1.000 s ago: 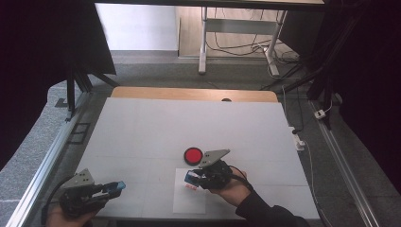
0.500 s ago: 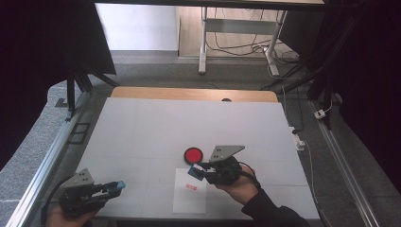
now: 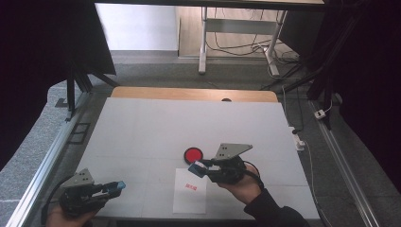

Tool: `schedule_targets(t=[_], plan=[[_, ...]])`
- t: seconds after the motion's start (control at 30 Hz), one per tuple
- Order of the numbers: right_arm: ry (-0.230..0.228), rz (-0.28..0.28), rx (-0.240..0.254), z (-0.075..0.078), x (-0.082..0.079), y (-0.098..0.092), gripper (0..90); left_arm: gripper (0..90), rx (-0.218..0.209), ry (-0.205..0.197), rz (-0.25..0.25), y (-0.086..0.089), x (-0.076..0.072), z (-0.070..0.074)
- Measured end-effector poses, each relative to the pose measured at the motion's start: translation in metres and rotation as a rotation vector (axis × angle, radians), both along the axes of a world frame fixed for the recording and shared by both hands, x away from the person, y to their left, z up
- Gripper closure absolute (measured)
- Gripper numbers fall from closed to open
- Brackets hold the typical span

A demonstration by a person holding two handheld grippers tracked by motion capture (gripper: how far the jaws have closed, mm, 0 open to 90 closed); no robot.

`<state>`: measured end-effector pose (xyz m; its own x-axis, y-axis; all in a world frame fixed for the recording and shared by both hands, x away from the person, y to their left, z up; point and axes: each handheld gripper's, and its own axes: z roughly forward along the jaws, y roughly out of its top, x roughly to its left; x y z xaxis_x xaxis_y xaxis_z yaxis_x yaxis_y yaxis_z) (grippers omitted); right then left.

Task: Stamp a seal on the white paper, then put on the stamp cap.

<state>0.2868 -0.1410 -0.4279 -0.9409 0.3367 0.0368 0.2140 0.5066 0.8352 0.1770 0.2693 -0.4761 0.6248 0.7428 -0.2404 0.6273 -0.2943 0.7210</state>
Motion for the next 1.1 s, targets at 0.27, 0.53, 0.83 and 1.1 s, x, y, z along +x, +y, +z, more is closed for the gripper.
schedule_targets(t=[0.27,0.53,0.83,1.1], plan=[[0.01,0.008,0.015,0.003,0.0,-0.001,70.9,68.2,-0.024,0.014,-0.044,-0.002,0.003,0.001],[0.0,0.026,0.031,0.006,-0.001,0.0,70.8,68.2,-0.011,0.004,-0.139,-0.016,0.01,0.004],[0.006,0.04,0.046,0.011,-0.002,-0.002,70.8,68.2,-0.078,0.015,-0.195,-0.027,0.025,0.007],[0.015,0.053,0.061,0.012,-0.002,-0.002,70.8,68.2,-0.087,-0.022,-0.25,-0.042,0.039,0.01]])
